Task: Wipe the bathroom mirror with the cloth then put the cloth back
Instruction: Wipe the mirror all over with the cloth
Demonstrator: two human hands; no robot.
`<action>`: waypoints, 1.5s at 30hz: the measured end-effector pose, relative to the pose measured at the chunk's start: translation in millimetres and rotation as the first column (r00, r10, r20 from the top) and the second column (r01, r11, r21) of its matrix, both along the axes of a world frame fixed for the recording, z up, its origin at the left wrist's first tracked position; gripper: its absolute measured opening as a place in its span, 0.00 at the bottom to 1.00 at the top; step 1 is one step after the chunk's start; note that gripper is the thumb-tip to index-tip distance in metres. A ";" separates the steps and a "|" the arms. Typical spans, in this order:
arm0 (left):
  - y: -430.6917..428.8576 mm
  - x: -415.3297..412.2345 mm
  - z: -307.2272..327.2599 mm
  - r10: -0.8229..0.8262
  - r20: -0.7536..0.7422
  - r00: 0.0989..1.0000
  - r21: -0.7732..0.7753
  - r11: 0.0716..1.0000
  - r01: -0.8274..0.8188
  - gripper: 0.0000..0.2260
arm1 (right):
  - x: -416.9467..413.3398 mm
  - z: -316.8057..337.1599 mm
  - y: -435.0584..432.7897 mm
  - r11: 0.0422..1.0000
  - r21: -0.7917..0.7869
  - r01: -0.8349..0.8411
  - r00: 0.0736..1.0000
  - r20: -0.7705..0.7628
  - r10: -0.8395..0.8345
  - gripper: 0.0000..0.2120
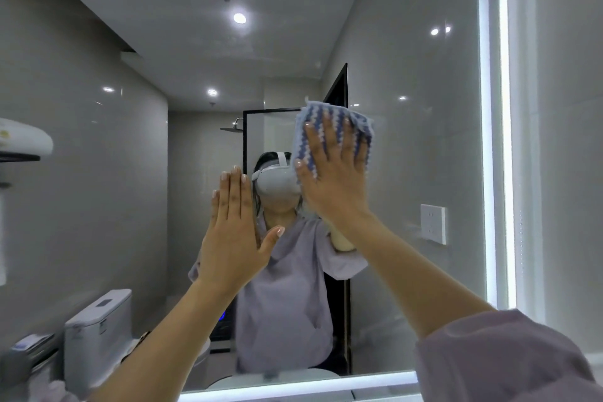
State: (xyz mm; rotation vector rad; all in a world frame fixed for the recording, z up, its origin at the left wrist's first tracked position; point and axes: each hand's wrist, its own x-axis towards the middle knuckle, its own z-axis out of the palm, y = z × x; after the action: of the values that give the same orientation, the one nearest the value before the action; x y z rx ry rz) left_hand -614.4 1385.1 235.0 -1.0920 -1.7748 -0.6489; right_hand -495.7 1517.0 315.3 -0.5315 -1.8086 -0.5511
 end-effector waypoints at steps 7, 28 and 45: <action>2.3 -1.1 -1.1 -0.007 0.013 1.000 0.018 1.000 0.007 0.41 | -29.3 9.1 -25.2 0.996 0.063 -0.063 0.986 0.157 0.053 0.30; 0.0 -1.3 -0.5 -0.011 0.005 1.000 0.008 1.000 0.011 0.42 | 60.7 44.8 66.9 0.994 0.035 0.105 0.994 0.015 -0.106 0.30; -1.8 2.9 -0.2 -0.012 0.020 1.000 -0.003 1.000 0.012 0.42 | 90.9 50.0 104.5 0.909 -0.417 0.006 0.967 -0.229 -0.111 0.32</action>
State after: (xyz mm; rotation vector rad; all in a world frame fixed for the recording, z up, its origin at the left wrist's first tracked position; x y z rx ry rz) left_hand -611.4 1383.4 234.9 -1.1030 -1.7879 -0.6662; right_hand -404.8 1621.4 365.3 -0.9065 -1.6726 -0.1238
